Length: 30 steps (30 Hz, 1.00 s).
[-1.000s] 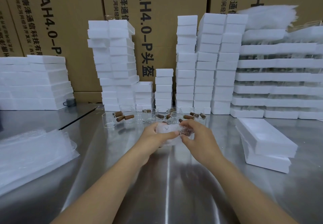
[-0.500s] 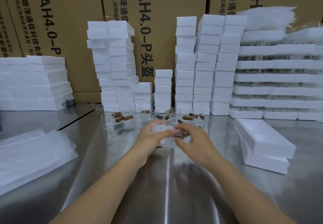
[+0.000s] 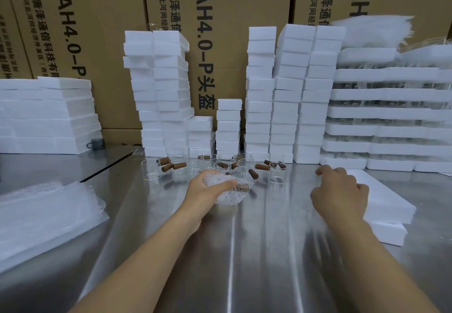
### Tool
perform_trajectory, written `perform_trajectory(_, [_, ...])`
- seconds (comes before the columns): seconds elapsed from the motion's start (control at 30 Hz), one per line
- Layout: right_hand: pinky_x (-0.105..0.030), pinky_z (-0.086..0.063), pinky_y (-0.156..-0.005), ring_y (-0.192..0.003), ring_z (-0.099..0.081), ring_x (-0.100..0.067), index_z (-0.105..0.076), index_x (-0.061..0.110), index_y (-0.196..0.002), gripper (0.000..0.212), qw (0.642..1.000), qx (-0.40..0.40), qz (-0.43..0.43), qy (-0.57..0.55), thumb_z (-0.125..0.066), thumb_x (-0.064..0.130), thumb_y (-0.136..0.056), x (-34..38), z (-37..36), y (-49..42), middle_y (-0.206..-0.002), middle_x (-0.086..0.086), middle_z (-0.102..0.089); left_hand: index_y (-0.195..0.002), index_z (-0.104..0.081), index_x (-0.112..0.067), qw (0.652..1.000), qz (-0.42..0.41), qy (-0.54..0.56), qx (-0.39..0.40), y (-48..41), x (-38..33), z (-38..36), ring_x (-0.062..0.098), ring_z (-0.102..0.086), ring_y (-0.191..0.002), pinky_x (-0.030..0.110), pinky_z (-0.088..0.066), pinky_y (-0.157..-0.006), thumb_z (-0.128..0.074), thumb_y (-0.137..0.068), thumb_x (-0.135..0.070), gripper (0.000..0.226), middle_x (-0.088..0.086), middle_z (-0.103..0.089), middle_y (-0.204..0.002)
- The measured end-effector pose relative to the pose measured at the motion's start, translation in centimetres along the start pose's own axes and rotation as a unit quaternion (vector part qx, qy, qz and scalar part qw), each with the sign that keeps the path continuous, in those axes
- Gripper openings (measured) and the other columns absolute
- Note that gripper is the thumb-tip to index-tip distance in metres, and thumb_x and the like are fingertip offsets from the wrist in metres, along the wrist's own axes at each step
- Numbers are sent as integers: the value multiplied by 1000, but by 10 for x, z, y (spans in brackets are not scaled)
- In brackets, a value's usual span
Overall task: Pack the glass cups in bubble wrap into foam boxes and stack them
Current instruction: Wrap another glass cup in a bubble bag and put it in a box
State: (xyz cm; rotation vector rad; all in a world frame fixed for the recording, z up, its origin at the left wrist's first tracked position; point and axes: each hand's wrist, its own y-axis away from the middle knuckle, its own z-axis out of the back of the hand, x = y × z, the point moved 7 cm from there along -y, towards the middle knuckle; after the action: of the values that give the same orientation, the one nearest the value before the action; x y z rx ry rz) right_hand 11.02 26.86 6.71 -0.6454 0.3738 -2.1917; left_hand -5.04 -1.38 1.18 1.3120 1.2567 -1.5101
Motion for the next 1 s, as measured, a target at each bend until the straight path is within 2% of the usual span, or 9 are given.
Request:
perform_trajectory(0.17, [-44, -37, -95, -126, -46, -35, -61, 22, -135, 53, 997, -50, -11, -54, -59, 2, -86, -10, 14, -3, -141, -10, -54, -105, -76, -26, 1000, -1, 1, -1, -1, 0, 1, 9, -78, -87, 23, -56, -69, -100, -57, -45, 56, -8, -82, -94])
perform_trajectory(0.27, [-44, -45, -91, -118, -54, -37, -59, 25, -136, 53, 997, -35, -50, -51, -58, 5, -87, -24, 15, -6, -133, -11, -57, -103, -77, -27, 1000, 0, -7, -5, -1, 1, 3, 9, -78, -86, 21, -57, -66, -101, -62, -44, 51, -9, -82, -93])
perform_trajectory(0.37, [-41, -50, -81, -109, -60, -33, -60, 27, -134, 56, 995, -30, -55, -72, -54, 0, -85, -29, 16, -6, -127, -6, -63, -104, -77, -28, 1000, -7, -9, -11, -2, -1, 4, 11, -78, -90, 27, -61, -77, -100, -58, -49, 56, -9, -81, -95])
perform_trajectory(0.43, [-39, -47, -75, -107, -60, -32, -62, 28, -129, 58, 993, -67, -23, -97, -50, -4, -83, -19, 24, -7, -121, -4, -66, -103, -76, -30, 1000, -13, -6, -12, -2, -3, 4, 10, -78, -91, 26, -60, -76, -99, -56, -52, 57, -11, -81, -94])
perform_trajectory(0.5, [-40, -48, -76, -109, -60, -29, -62, 31, -126, 57, 984, -81, 54, -149, -48, -5, -85, 4, 29, -5, -120, -2, -67, -104, -75, -31, 999, -21, 5, -25, -1, -7, 5, 11, -78, -94, 26, -61, -77, -97, -57, -55, 57, -11, -81, -96])
perform_trajectory(0.63, [-41, -53, -91, -107, -60, -8, -56, 45, -128, 57, 941, 46, 215, -256, -56, 1, -92, 62, 7, 20, -124, 16, -61, -111, -73, -31, 994, -45, 57, -79, 2, -19, 13, 20, -74, -108, 46, -61, -98, -95, -61, -58, 61, -3, -78, -111])
perform_trajectory(0.7, [-40, -52, -96, -104, -59, -4, -56, 46, -128, 60, 920, 107, 261, -273, -57, 0, -90, 82, -10, 36, -123, 19, -59, -107, -71, -37, 990, -51, 78, -102, 4, -24, 18, 15, -70, -108, 41, -59, -96, -94, -70, -56, 47, -8, -76, -110])
perform_trajectory(0.8, [-36, -53, -93, -102, -60, -1, -54, 50, -125, 64, 900, 153, 298, -279, -56, 0, -85, 102, -24, 50, -118, 23, -58, -101, -66, -44, 987, -49, 98, -116, 6, -28, 21, 4, -63, -105, 26, -49, -80, -91, -78, -54, 36, -17, -68, -109])
perform_trajectory(1.0, [-21, -55, -81, -95, -64, 0, -56, 54, -124, 61, 868, 207, 321, -319, -67, 7, -86, 112, -38, 59, -111, 23, -59, -101, -64, -41, 988, -48, 107, -101, 7, -29, 17, -1, -63, -98, 21, -46, -73, -90, -80, -50, 34, -18, -69, -106])
